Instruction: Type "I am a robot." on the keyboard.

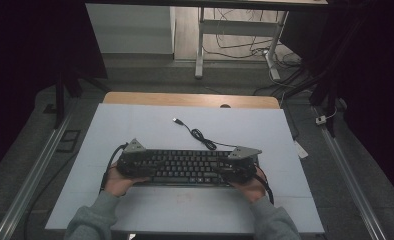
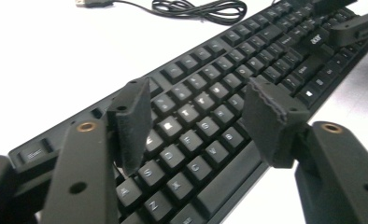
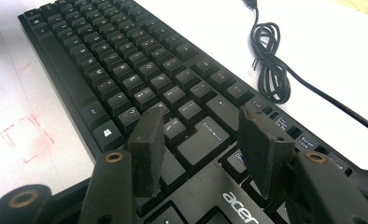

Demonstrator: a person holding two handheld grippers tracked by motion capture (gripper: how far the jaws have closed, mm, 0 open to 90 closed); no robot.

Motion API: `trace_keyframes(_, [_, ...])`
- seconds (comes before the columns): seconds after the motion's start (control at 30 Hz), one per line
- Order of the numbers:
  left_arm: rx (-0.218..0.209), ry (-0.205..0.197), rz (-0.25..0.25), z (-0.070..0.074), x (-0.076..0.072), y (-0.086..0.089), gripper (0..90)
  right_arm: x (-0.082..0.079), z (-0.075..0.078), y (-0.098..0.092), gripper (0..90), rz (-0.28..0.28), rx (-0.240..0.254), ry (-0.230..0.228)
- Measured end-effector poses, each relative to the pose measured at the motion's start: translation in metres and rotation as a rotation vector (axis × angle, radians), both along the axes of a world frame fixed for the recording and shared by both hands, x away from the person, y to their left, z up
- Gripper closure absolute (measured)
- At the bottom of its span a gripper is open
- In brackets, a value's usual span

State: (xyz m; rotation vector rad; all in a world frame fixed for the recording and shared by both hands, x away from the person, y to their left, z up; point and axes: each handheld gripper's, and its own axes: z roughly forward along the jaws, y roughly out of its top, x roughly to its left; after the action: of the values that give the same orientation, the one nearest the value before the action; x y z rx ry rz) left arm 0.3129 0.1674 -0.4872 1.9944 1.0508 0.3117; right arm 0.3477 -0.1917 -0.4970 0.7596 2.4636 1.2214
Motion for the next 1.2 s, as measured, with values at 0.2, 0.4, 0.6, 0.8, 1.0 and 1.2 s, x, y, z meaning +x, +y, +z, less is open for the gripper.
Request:
trace_keyframes(0.2, [0.004, 0.005, 0.010, 0.000, 0.000, 0.003, 35.9, 0.000, 0.001, -0.001, 51.4, -0.002, 0.004, -0.004])
trace_keyframes(0.4, [0.006, 0.011, 0.005, -0.001, 0.001, 0.004, 34.8, 0.000, 0.001, 0.000, 51.4, -0.001, 0.002, -0.004])
trace_keyframes(0.6, [0.009, 0.013, 0.003, -0.001, 0.001, 0.003, 34.4, 0.000, 0.001, 0.000, 51.4, -0.001, 0.002, -0.003])
trace_keyframes(0.8, [0.008, 0.013, 0.005, -0.001, 0.001, 0.004, 34.0, 0.000, 0.002, 0.001, 51.7, 0.003, 0.010, -0.008])
trace_keyframes(1.0, [0.008, 0.016, 0.005, -0.001, 0.001, 0.003, 33.3, 0.000, 0.006, 0.006, 52.1, 0.004, 0.030, -0.003])
trace_keyframes(1.2, [0.010, 0.021, 0.001, -0.002, 0.002, 0.003, 32.4, 0.002, 0.011, 0.011, 53.9, -0.003, 0.052, -0.003])
